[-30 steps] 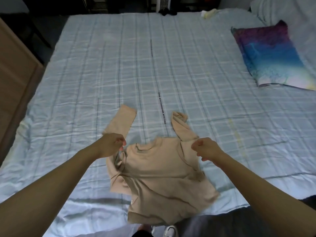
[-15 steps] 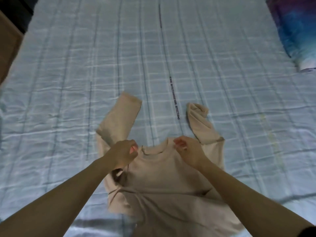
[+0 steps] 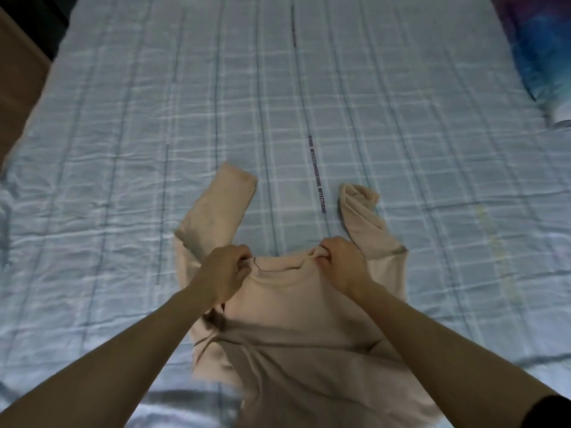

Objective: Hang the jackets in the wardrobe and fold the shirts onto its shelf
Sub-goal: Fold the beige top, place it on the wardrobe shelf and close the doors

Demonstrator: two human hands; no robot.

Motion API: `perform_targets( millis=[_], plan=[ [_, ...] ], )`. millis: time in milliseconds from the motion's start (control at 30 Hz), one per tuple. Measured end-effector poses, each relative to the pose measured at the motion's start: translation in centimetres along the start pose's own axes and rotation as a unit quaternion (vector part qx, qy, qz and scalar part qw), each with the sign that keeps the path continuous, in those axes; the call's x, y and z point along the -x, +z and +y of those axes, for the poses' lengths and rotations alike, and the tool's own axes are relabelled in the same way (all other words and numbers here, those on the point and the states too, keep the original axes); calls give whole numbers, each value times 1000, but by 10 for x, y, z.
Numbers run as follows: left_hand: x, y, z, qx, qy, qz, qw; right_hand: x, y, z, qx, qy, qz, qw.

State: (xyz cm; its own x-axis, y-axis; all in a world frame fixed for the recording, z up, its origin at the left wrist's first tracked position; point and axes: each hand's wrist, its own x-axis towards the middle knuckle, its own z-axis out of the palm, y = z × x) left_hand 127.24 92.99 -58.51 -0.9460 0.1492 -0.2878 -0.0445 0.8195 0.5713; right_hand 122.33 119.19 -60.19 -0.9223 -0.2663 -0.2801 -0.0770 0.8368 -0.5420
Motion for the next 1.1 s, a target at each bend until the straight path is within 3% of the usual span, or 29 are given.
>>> perform_targets(
  millis=[133, 433, 700, 867, 1000, 1100],
  plan=[
    [17, -48, 41, 10, 32, 70, 997, 31, -64, -27, -70, -39, 61, 995],
    [68, -221, 183, -26, 102, 229, 968, 91, -262, -120, -83, -172, 223, 956],
    [119, -393, 322, -21, 183, 376, 908, 141, -444, -245, -113, -262, 374, 882],
    [142, -469, 378, 32, 231, 450, 862, 171, -520, -305, -136, -330, 435, 827],
    [144, -499, 391, 91, 263, 442, 853, 170, -543, -328, -135, -346, 450, 812],
    [145, -514, 390, 133, 282, 359, 880, 159, -549, -338, -137, -341, 441, 819]
  ],
)
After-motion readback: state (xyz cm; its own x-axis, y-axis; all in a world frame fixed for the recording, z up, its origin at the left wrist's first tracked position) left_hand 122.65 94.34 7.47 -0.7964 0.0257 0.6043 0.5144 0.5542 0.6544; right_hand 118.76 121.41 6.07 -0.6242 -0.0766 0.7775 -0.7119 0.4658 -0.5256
